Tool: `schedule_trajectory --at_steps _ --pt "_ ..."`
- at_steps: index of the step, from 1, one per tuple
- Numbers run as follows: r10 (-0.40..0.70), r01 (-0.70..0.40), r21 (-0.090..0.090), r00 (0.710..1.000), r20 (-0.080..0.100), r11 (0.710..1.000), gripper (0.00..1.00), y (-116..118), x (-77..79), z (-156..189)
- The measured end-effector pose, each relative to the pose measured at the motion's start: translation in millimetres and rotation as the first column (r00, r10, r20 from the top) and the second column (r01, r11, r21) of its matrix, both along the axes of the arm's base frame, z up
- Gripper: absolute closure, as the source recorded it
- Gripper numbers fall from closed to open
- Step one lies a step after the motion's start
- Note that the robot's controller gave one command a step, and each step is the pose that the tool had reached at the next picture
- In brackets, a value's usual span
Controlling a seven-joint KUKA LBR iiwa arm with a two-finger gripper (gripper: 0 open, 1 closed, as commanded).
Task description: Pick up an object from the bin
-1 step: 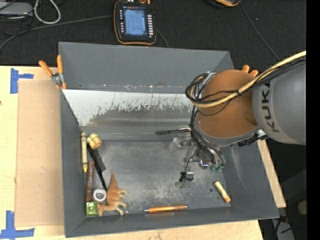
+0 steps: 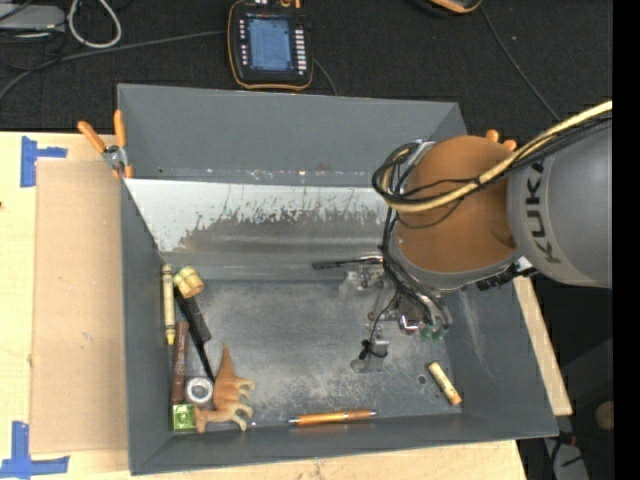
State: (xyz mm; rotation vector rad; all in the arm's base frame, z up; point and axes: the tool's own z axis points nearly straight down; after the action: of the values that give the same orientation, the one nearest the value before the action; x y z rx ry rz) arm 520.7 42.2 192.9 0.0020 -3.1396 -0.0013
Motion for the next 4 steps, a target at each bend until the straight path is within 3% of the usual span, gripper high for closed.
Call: schedule_trajectory --at_steps 1,2,3,4 --pt "0.096 -0.097 0.002 0.995 0.017 0.995 0.0 36.9 -45.6 -120.5" --pt "0.362 -0.362 -0.004 0.932 0.012 0.932 0.0 -14.3 -50.7 -66.6" --pt "0.212 -0.212 0.005 0.977 0.016 0.977 0.0 131.6 -27.8 -94.5" --pt "0.529 -0.528 -0.014 0.848 0.027 0.849 0.0 -22.2 -43.1 -120.4"
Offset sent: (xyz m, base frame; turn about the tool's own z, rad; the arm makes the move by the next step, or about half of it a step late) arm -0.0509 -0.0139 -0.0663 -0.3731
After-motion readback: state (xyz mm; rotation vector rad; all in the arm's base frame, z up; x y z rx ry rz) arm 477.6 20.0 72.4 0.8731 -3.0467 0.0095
